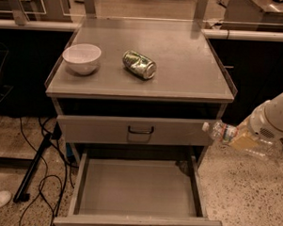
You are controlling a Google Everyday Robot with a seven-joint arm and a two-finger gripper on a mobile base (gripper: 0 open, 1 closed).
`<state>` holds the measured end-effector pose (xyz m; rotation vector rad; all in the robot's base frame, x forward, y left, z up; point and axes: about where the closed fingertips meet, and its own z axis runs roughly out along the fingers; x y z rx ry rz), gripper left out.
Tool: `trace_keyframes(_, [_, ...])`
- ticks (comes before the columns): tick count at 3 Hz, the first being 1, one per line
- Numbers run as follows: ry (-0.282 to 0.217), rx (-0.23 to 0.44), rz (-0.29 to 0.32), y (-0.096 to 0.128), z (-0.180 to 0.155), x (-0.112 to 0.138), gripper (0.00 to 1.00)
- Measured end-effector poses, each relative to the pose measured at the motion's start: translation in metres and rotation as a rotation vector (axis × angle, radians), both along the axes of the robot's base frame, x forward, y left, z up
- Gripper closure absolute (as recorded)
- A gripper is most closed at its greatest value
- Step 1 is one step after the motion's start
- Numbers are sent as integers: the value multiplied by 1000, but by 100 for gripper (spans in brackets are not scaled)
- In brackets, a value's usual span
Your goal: Pick water bottle from middle drawer and place on counter
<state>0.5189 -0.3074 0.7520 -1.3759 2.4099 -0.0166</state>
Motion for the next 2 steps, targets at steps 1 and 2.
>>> trace_keyframes(1, [-3,4,-7,-2,3,4,100])
trace_keyframes(2, [-23,10,-27,-9,17,18,100])
